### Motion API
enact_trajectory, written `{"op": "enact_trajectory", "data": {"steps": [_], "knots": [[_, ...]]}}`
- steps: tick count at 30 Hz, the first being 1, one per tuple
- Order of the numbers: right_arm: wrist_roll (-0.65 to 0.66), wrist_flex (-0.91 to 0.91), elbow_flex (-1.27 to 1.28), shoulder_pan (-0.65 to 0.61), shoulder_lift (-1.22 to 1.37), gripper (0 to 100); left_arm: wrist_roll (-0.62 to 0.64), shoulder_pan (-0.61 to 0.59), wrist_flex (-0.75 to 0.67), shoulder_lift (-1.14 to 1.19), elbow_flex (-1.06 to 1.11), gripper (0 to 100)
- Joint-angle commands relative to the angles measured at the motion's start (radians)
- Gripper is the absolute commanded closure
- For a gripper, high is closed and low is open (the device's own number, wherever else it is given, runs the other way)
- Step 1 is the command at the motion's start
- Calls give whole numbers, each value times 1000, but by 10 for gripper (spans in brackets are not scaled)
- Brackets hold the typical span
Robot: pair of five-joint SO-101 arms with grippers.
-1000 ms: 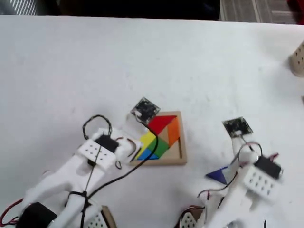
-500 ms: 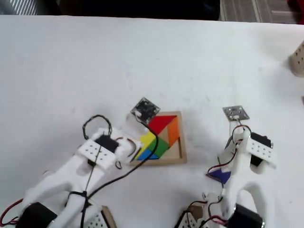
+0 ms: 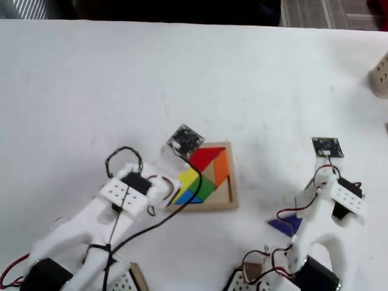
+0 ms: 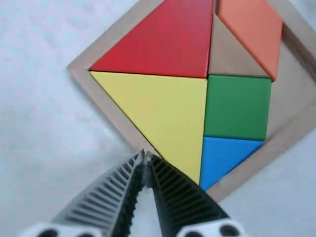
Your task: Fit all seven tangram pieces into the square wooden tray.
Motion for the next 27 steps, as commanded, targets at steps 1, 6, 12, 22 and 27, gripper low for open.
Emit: {"op": "enact_trajectory", "data": {"steps": [1,6,12,22,27], "knots": [[58,94,-98,28,-1,893,-9,-8,11,-30,-43,980],[322,300,-222,-13,-1,893,-9,-8,11,-30,-43,980],[973,464,-253,-65,2,892,-9,-8,11,-30,-43,980],[1250,427,-115,-101,1,681,-11,-8,11,-30,-43,980],[1267,363,-28,-148,1,690,-11,-8,9,-30,-43,980]]}}
